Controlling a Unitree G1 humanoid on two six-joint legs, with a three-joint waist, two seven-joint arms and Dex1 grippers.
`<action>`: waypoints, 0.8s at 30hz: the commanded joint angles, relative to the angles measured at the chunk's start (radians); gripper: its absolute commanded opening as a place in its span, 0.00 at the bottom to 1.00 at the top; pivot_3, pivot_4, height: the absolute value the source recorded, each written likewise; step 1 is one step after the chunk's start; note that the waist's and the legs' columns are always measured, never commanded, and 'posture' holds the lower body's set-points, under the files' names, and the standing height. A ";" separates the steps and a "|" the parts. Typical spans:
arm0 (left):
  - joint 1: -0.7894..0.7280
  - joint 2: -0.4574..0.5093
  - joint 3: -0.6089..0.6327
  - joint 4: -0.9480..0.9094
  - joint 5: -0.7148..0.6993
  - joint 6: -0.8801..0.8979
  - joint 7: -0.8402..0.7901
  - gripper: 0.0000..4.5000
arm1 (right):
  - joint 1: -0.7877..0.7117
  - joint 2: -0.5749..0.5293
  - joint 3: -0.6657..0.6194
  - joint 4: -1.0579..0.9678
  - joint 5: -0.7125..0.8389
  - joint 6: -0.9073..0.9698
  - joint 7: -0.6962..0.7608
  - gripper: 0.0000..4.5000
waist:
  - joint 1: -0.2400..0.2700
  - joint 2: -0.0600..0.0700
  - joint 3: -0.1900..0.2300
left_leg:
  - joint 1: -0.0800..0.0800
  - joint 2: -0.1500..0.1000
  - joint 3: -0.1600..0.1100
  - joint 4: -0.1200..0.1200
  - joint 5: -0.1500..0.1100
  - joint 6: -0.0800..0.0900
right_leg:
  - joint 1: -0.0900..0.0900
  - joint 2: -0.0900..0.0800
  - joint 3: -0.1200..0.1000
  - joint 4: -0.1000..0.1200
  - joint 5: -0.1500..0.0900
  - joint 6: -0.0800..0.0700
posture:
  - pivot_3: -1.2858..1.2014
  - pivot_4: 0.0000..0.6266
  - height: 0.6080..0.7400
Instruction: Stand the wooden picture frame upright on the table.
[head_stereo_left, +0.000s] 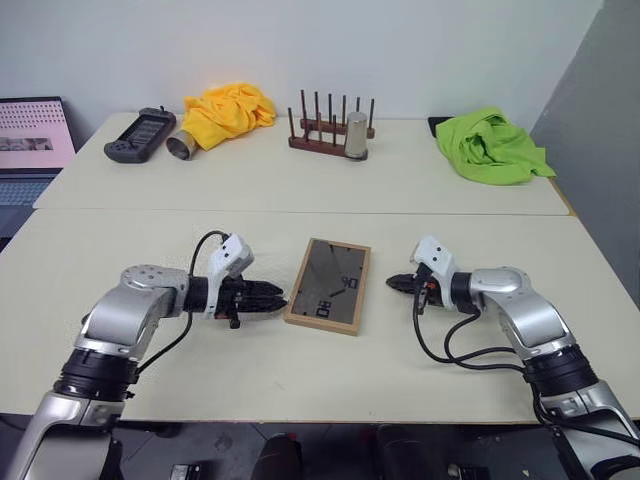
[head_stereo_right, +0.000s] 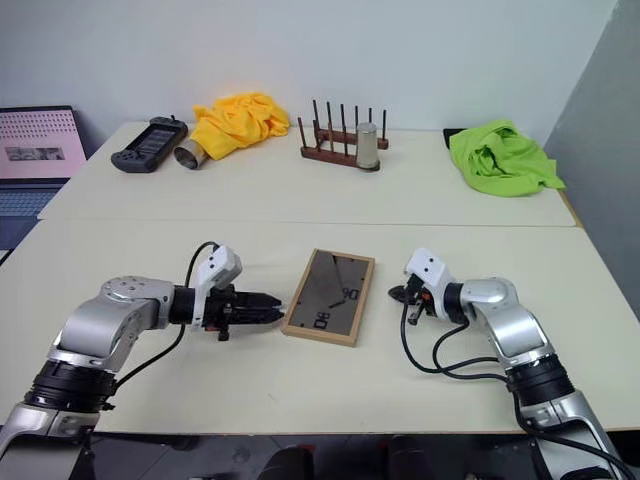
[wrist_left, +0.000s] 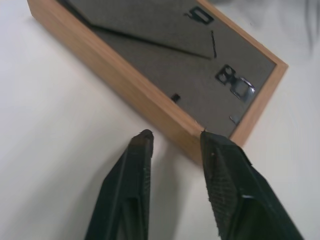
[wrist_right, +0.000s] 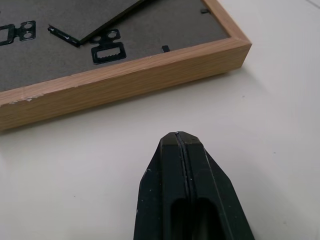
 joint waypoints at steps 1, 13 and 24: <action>-0.026 0.037 0.055 0.016 -0.096 0.134 -0.054 0.57 | -0.007 0.005 -0.010 -0.017 0.007 -0.031 -0.001 0.00 | 0.000 0.000 0.000 | 0.000 0.000 0.000 0.000 0.000 0.000 | 0.000 0.000 0.000 0.000 0.000 0.000 | 0.52 0.24 1.00; -0.247 -0.017 0.007 0.363 -0.192 0.590 -0.036 0.98 | 0.026 0.037 0.064 -0.082 -0.002 -0.033 0.011 0.00 | -0.002 0.000 0.000 | 0.000 0.000 -0.001 0.000 0.000 0.000 | 0.000 0.001 -0.001 0.000 0.000 0.000 | 0.52 0.24 1.00; -0.322 -0.142 -0.145 0.476 -0.124 0.560 -0.066 0.98 | -0.007 0.120 0.114 -0.075 -0.027 -0.023 -0.019 0.00 | 0.010 0.001 -0.001 | 0.000 -0.001 -0.001 0.001 0.000 0.000 | 0.001 0.000 -0.001 0.001 0.000 0.000 | 0.52 0.24 1.00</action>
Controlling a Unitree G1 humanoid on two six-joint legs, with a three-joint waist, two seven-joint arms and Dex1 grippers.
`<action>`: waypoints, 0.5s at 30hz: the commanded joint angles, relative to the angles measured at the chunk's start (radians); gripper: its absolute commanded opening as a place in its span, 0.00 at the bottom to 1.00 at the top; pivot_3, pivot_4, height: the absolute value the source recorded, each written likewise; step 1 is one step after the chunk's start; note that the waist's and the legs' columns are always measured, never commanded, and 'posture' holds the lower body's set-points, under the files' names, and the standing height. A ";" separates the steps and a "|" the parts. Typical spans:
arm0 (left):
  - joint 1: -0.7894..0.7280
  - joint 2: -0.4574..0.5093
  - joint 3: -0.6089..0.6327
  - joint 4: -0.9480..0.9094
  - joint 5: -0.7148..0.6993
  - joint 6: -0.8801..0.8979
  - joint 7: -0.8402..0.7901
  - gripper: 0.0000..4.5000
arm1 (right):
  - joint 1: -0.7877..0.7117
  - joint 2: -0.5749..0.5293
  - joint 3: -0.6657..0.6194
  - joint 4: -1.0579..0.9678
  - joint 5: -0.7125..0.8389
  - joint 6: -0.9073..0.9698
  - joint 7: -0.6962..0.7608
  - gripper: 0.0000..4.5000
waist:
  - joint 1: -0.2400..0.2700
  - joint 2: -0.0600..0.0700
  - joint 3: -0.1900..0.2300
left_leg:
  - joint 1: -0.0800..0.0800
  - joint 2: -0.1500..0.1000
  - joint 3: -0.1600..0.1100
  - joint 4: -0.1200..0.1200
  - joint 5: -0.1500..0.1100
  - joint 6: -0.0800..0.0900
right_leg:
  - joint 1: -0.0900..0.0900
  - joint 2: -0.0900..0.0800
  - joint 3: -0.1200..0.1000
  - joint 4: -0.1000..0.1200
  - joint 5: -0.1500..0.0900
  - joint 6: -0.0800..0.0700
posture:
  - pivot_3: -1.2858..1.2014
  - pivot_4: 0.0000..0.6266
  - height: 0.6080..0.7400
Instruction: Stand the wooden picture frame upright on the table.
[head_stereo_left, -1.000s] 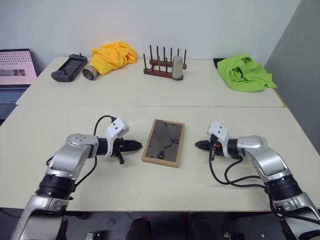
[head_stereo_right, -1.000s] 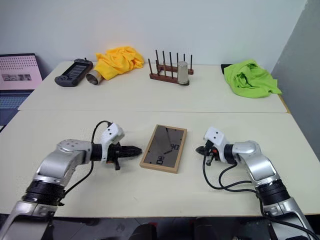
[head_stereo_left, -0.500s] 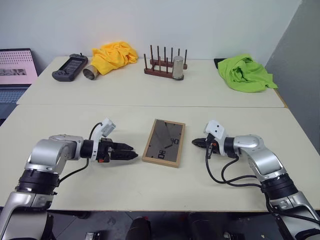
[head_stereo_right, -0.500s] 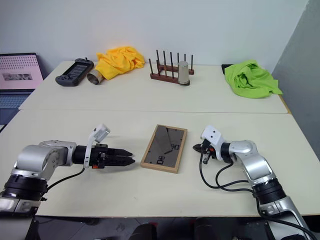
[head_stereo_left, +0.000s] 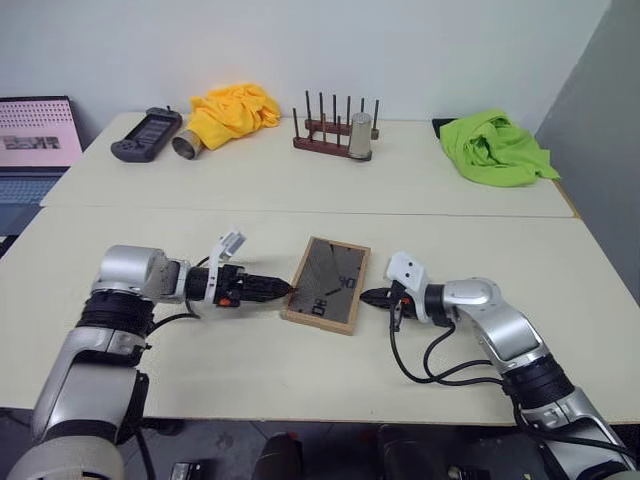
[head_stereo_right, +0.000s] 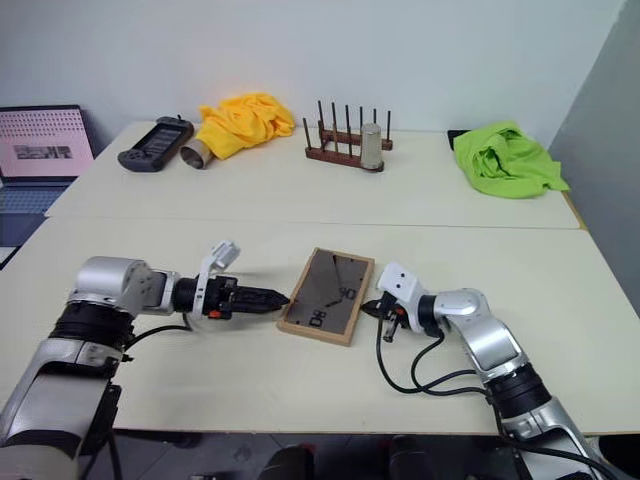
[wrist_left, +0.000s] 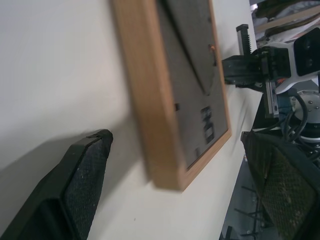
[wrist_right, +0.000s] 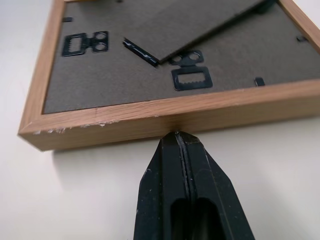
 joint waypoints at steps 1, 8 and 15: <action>0.017 -0.051 -0.044 -0.005 0.012 0.000 0.006 0.98 | -0.033 0.023 0.005 -0.006 -0.005 -0.014 -0.013 0.00 | 0.003 0.000 0.000 | 0.000 0.000 0.000 0.000 0.000 0.000 | 0.000 -0.001 0.000 0.000 0.000 0.000 | 0.52 0.24 1.00; 0.037 -0.085 -0.009 -0.068 -0.006 -0.035 0.010 0.98 | -0.053 0.048 0.013 0.013 -0.009 -0.021 -0.024 0.00 | 0.013 0.000 -0.001 | 0.000 -0.001 0.000 0.000 0.000 0.000 | 0.000 -0.002 0.000 0.000 0.000 0.000 | 0.52 0.24 1.00; 0.057 -0.092 0.061 -0.101 -0.035 -0.033 0.025 0.70 | -0.041 0.041 0.006 0.019 -0.014 -0.040 -0.032 0.00 | 0.008 0.000 -0.001 | 0.000 -0.001 0.000 0.000 0.000 0.000 | 0.000 -0.002 0.000 0.000 0.000 0.000 | 0.52 0.24 1.00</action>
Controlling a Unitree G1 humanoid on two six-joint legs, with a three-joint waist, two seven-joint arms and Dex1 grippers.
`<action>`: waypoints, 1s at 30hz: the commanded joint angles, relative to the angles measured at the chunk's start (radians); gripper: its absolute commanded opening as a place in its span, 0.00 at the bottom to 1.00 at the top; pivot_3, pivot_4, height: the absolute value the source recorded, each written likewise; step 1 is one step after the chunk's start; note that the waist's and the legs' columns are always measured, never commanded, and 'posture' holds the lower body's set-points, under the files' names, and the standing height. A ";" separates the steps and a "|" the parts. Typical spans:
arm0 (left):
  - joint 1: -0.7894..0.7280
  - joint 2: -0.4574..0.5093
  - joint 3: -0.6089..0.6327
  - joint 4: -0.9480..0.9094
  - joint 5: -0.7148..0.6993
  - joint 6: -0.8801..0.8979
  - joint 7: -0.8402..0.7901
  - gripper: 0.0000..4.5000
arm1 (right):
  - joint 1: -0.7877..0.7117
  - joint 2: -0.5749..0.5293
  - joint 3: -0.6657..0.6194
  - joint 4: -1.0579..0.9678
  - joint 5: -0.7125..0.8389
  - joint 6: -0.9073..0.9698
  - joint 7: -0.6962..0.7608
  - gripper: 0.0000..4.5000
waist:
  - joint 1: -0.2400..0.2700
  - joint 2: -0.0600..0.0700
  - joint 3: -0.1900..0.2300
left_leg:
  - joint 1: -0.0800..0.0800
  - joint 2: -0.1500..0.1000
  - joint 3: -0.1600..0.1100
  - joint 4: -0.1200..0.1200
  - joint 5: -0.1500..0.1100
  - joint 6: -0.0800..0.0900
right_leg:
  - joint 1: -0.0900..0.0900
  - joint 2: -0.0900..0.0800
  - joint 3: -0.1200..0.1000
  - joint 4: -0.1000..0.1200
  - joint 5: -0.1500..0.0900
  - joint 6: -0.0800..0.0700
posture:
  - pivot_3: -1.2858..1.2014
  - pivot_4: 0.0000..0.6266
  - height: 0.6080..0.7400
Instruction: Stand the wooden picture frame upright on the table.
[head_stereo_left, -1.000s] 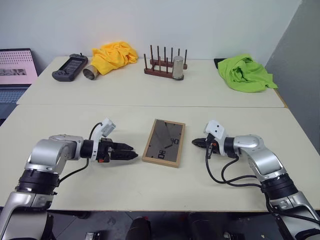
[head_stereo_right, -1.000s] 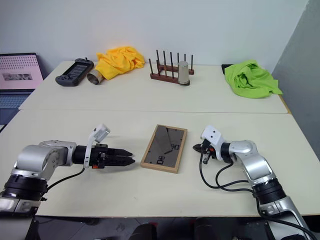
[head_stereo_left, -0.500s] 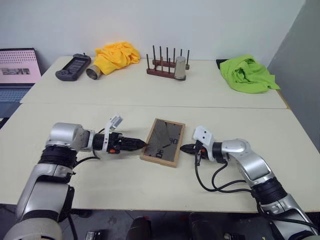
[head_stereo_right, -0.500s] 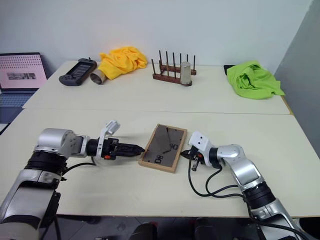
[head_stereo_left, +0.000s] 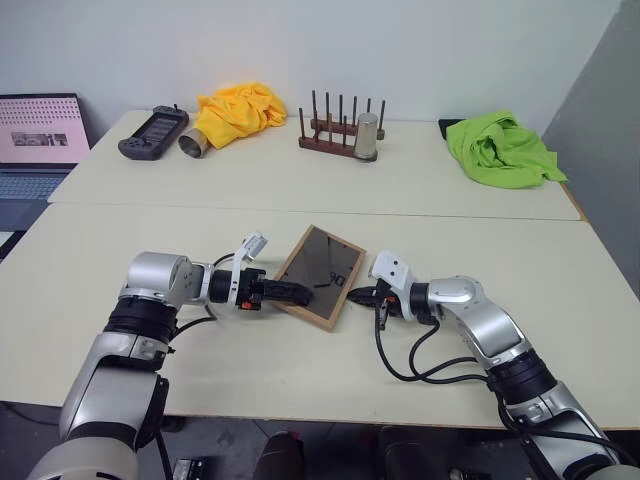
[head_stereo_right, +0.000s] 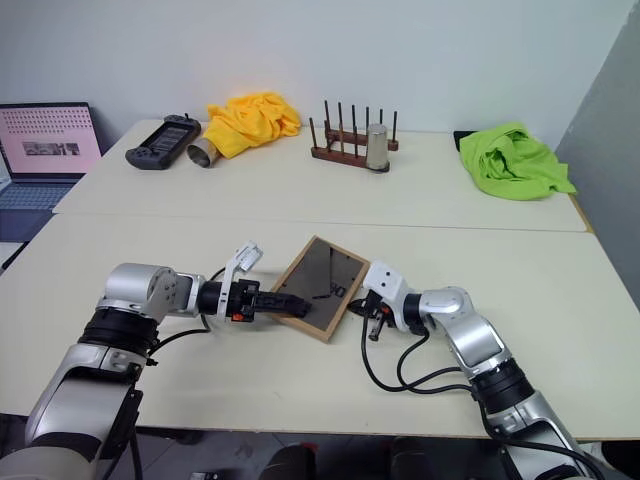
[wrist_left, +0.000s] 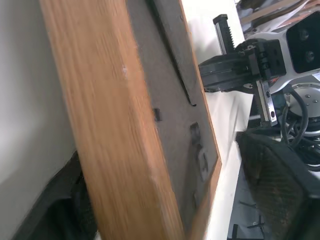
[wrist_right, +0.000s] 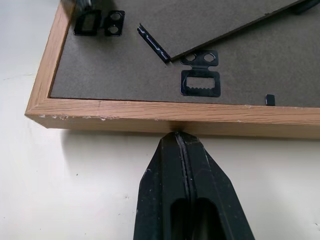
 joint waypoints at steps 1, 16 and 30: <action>0.013 -0.013 0.037 -0.048 -0.037 0.015 0.012 0.67 | -0.007 0.001 -0.011 -0.020 -0.007 -0.035 -0.012 0.00 | -0.003 0.000 0.000 | 0.000 0.000 0.000 0.000 0.000 0.000 | 0.000 0.000 0.000 0.000 0.000 0.000 | 0.52 0.24 1.00; 0.113 -0.083 0.309 -0.376 -0.218 0.176 0.244 0.28 | -0.049 -0.093 -0.219 -0.149 0.166 0.152 -0.004 0.04 | -0.011 0.000 0.000 | -0.001 0.001 0.000 0.000 0.000 0.000 | -0.001 0.000 0.000 0.000 0.000 0.000 | 0.52 0.24 1.00; 0.145 -0.259 0.452 -0.583 -0.295 0.146 0.521 0.28 | -0.257 0.070 -0.382 -0.168 0.478 0.540 -0.157 0.72 | -0.012 0.000 0.000 | -0.001 0.001 0.000 0.000 0.000 0.000 | -0.001 0.000 0.000 0.000 0.000 0.000 | 0.52 0.24 1.00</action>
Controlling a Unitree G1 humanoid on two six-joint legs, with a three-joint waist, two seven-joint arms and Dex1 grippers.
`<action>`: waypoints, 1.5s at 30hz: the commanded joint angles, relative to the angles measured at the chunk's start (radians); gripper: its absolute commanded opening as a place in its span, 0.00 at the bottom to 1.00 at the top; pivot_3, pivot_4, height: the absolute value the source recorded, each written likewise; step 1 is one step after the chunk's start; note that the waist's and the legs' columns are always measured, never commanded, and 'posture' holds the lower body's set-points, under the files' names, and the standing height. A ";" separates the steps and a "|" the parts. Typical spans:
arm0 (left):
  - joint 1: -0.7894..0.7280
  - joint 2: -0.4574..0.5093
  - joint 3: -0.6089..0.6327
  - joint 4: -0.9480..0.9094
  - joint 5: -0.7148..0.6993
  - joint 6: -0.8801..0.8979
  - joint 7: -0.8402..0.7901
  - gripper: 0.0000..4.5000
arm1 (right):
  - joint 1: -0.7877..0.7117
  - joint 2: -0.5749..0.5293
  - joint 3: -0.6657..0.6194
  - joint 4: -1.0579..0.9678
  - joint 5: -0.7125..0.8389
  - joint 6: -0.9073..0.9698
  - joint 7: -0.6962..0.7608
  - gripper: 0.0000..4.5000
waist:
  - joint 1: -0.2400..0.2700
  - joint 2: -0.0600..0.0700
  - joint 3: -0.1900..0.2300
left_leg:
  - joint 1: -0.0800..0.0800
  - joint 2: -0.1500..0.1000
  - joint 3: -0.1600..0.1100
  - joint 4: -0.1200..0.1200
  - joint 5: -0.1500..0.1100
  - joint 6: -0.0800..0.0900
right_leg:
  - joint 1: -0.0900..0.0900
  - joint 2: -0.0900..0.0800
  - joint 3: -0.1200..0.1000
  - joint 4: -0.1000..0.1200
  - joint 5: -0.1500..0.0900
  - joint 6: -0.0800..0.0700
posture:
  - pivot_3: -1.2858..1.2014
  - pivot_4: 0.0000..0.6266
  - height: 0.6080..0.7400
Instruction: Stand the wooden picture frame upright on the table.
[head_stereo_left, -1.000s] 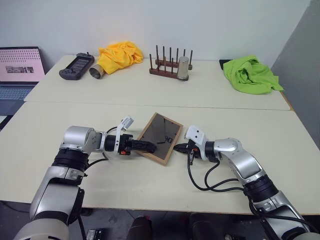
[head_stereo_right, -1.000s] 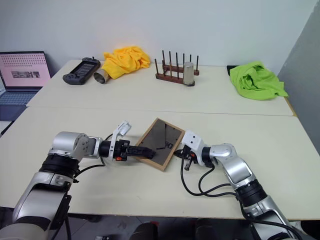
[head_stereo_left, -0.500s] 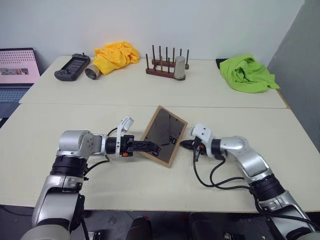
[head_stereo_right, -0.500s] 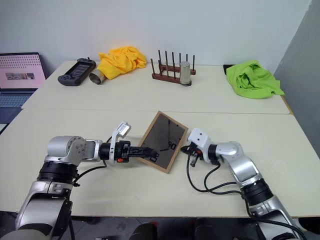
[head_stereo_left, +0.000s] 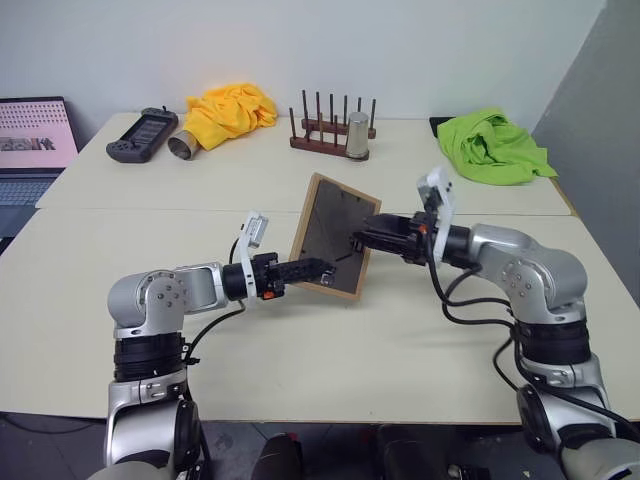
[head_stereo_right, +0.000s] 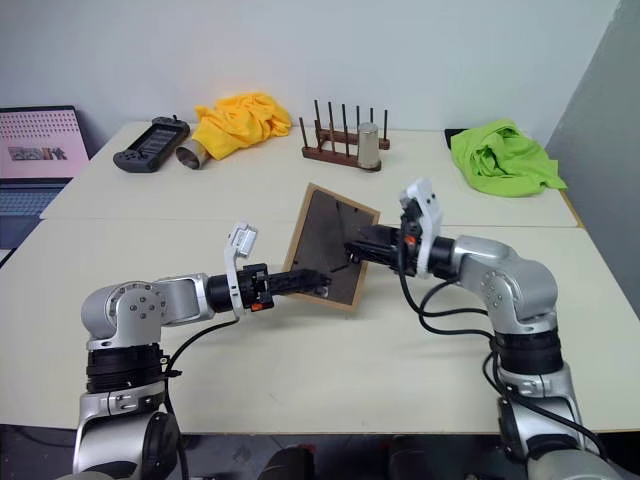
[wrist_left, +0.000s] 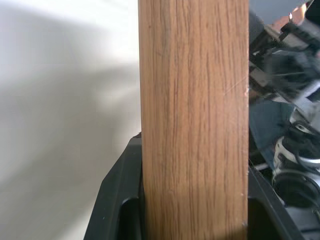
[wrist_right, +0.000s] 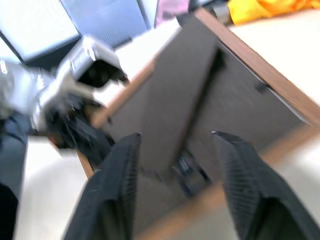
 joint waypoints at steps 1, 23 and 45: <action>-0.007 -0.009 0.026 -0.078 -0.056 -0.025 0.026 0.28 | -0.041 0.026 0.003 0.038 0.015 -0.010 -0.033 0.77 | 0.000 0.000 0.000 | 0.000 0.000 0.000 0.000 0.000 0.000 | 0.000 0.000 0.000 0.000 0.000 0.000 | 0.52 0.24 1.00; -0.013 -0.028 0.183 -0.015 -0.212 0.116 0.187 0.28 | 0.042 -0.093 -0.010 -0.085 0.173 0.020 0.049 0.99 | -0.002 0.000 0.000 | 0.000 0.000 0.000 -0.001 0.000 0.000 | 0.000 0.000 0.000 -0.001 0.000 0.000 | 0.52 0.24 1.00; 0.128 0.065 0.069 0.166 -1.137 0.060 0.811 0.28 | 0.144 -0.274 0.290 0.399 -1.160 -1.861 -0.503 0.99 | -0.003 -0.001 0.000 | 0.002 0.000 0.002 0.000 0.002 -0.004 | 0.000 -0.001 0.003 0.000 0.000 0.002 | 0.52 0.24 1.00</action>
